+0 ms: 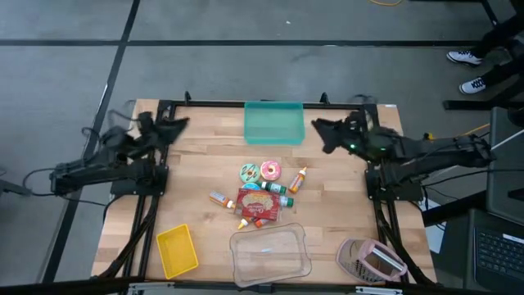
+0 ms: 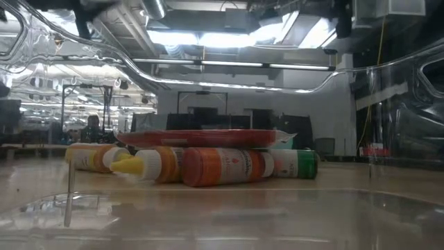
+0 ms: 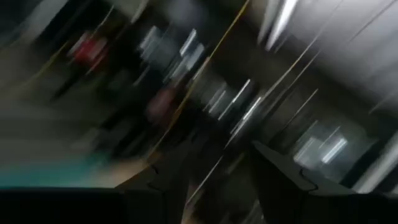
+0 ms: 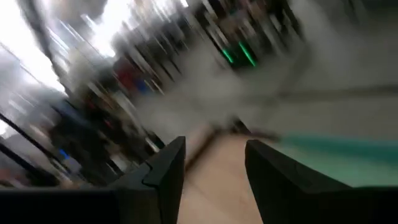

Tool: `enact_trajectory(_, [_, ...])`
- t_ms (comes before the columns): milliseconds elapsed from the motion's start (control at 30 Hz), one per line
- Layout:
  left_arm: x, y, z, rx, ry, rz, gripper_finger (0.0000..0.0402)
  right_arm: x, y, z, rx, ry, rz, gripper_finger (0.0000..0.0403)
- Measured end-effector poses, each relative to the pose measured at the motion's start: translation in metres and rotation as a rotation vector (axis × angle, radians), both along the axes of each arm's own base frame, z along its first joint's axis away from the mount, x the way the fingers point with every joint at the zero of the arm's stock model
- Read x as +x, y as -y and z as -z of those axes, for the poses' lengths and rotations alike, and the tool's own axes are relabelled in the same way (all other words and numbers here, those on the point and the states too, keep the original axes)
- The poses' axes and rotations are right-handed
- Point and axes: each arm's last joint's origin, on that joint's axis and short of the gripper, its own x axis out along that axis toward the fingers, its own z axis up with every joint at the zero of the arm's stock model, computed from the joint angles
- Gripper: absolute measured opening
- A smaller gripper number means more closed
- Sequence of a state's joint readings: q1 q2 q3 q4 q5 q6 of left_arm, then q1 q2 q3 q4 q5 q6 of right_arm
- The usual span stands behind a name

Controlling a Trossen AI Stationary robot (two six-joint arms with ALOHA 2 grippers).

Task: Pick & Place Food Item
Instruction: Put the red popcorn bag into the blue bin

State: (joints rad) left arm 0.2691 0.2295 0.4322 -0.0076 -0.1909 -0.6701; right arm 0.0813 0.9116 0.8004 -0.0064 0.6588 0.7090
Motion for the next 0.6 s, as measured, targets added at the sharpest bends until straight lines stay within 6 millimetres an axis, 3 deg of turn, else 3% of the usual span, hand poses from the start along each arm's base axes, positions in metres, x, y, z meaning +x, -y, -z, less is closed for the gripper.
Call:
enact_trajectory(100, [0.009, -0.001, -0.013, -0.001, -0.287, 0.041, 0.0168, 0.010, -0.001, -0.012, 0.047, -0.198, -0.018, 0.0166])
enact_trajectory(267, [0.028, -0.004, -0.027, 0.038, -0.586, 0.131, 0.0178, 0.028, -0.008, -0.020, 0.172, -0.427, -0.160, 0.0166])
enact_trajectory(400, [0.041, -0.007, -0.011, 0.007, -0.831, 0.190, 0.0184, 0.040, -0.019, 0.007, 0.329, -0.624, -0.240, 0.0166])
enact_trajectory(600, [0.056, -0.006, 0.021, -0.098, -0.924, 0.300, 0.0187, 0.054, -0.048, 0.064, 0.498, -0.747, -0.240, 0.0166])
